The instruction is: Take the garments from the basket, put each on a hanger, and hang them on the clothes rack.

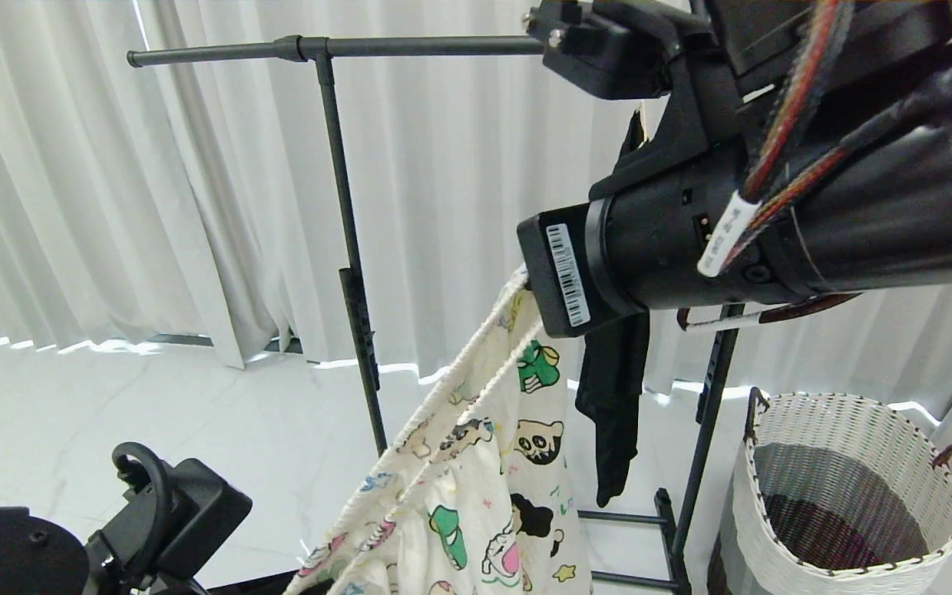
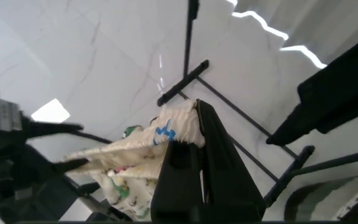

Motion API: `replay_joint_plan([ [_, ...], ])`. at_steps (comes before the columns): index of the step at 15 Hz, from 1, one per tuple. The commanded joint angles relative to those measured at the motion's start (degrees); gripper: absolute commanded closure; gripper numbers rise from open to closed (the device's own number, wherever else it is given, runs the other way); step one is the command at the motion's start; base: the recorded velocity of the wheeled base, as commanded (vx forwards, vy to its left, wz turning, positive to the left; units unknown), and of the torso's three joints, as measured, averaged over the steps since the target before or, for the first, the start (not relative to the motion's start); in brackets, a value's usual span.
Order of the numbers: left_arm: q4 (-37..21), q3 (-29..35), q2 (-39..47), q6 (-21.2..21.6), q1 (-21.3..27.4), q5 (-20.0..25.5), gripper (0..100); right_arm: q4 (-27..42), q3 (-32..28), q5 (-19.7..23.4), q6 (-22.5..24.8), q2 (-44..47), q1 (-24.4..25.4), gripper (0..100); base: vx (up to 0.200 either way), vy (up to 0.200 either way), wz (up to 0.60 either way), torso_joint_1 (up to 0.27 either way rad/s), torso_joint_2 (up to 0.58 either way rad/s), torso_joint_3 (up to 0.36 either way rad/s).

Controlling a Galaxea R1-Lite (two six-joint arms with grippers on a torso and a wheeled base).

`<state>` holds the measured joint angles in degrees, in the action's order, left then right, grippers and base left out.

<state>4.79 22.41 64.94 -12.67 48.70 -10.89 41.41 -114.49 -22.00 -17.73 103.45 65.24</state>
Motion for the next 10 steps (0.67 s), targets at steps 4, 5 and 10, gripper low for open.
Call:
replay_joint_plan([
  [4, -11.47, 17.14, -1.66, 3.35, -0.01, -1.24, 100, -0.10, 20.89, -3.75, 2.52, -16.61, -5.74, 100, 0.000, 0.000, 0.00, 0.000, 0.00, 0.000],
  [5, -17.62, 24.26, -0.60, 3.35, 0.17, -0.98, 100, -0.10, 26.69, -3.75, 5.24, -21.18, -6.71, 100, 0.000, 0.000, 0.00, 0.000, 0.00, 0.000],
  [10, -24.13, 50.54, 10.56, 3.61, 0.08, -0.45, 100, -6.69, 39.17, -4.10, 12.89, -33.66, -9.87, 100, 0.000, 0.000, 0.00, 0.000, 0.00, 0.000],
])
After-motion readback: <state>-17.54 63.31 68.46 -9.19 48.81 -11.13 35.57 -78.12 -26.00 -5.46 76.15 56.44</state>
